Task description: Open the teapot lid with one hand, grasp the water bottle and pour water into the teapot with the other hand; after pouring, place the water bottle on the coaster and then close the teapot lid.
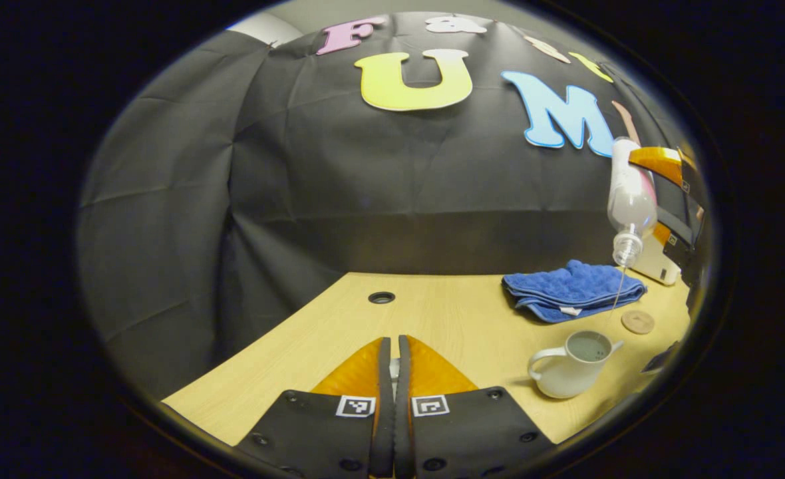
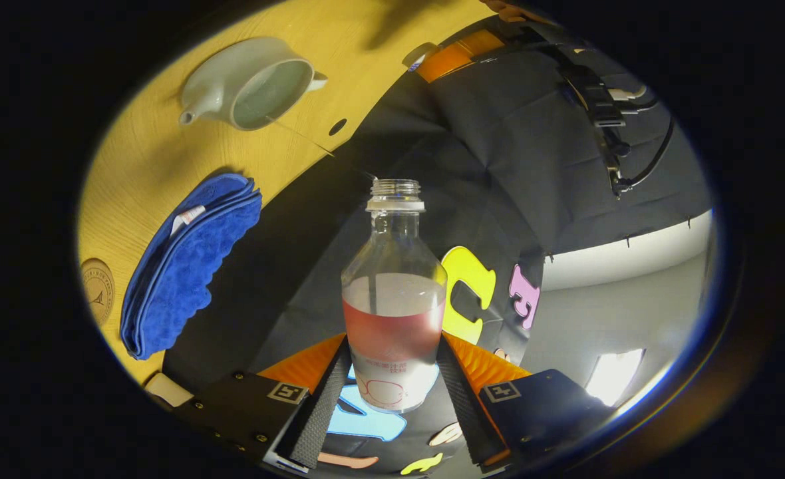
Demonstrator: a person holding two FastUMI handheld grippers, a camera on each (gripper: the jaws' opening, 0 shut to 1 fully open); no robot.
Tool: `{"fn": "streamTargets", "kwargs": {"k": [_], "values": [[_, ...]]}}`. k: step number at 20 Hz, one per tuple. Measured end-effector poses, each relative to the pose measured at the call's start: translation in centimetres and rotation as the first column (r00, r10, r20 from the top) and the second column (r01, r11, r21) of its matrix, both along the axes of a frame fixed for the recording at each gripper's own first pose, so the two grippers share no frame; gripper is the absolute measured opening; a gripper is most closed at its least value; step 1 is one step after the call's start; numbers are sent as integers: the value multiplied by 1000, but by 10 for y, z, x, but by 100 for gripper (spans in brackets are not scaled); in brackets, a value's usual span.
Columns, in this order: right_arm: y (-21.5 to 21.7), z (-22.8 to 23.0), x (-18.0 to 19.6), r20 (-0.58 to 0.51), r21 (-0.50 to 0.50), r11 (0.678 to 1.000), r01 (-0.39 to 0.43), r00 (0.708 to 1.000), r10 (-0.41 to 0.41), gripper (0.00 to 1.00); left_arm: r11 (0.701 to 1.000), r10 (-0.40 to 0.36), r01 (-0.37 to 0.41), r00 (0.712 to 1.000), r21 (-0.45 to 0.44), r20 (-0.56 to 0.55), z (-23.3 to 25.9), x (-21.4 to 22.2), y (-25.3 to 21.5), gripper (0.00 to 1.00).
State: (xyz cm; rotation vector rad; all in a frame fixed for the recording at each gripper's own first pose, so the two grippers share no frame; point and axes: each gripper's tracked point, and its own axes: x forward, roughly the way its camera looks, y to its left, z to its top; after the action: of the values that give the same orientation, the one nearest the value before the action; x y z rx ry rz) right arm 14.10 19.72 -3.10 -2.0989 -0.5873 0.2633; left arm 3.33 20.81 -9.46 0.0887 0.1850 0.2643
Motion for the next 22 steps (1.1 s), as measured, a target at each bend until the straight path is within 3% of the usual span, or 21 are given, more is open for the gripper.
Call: {"fn": "streamTargets", "kwargs": {"k": [6,9,12,15,19,22], "values": [[-3,7,2,35,7,1000,-5,999,5,80,1000,-2,2,1000,1,-9,-3,1,0,7],[-10,-9,1,-53,76,996,36,998,-32,81,1000,-3,3,1000,1,-16,-5,1,0,7],[-16,-45,-6,-202,166,981,103,977,-68,80,1000,-8,8,1000,-3,-16,-5,1,-1,7],[-19,-77,-14,-357,261,947,188,930,-86,81,1000,-13,12,1000,-7,-17,-5,1,-2,7],[-24,-103,-24,-517,362,879,311,851,-88,81,1000,-18,17,1000,-11,-18,-5,2,-4,7],[-35,-119,-30,-637,445,782,437,768,-67,81,1000,-22,21,1000,-14,-13,-2,1,-5,6]]}}
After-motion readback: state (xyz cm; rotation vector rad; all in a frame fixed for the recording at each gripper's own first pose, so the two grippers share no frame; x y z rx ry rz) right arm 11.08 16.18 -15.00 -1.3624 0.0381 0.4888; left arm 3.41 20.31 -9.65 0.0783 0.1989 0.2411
